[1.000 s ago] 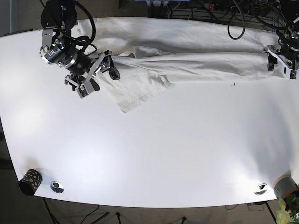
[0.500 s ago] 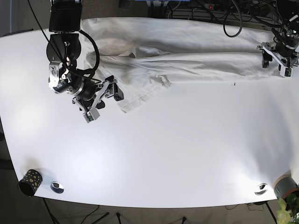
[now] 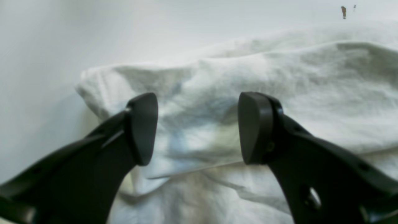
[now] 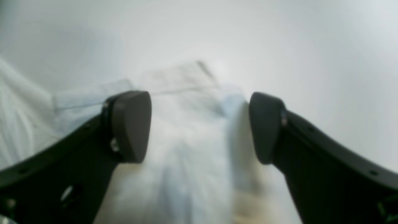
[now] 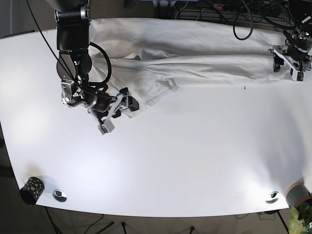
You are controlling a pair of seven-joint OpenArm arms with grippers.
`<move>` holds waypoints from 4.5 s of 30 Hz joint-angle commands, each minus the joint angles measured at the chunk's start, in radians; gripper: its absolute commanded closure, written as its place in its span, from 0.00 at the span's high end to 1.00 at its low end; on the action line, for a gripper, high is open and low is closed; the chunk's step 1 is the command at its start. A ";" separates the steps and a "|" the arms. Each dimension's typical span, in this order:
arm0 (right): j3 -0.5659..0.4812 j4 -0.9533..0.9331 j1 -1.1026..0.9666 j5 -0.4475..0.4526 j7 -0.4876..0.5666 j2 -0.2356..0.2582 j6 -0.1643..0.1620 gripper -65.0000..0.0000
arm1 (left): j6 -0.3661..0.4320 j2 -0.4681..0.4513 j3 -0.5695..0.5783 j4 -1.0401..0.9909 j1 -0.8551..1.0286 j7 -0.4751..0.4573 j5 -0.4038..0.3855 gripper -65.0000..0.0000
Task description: Fold the T-shirt properly
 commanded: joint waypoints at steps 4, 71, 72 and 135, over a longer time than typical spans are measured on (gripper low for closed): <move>-0.033 0.007 -0.020 0.004 0.008 -0.031 0.005 0.73 | 0.001 -0.017 -0.005 0.017 0.000 -0.014 -0.010 0.58; 0.401 0.721 -0.842 0.277 0.039 0.030 0.005 0.00 | 0.000 -0.111 0.104 -0.219 -0.098 -0.014 -0.010 0.58; 0.403 0.716 -0.844 0.275 0.031 0.030 0.003 0.00 | 0.000 -0.111 0.104 -0.219 -0.098 -0.014 -0.012 0.58; 0.271 0.253 -0.316 -0.108 0.031 0.064 0.014 0.68 | 0.003 -0.103 0.122 -0.270 -0.268 0.142 -0.055 0.59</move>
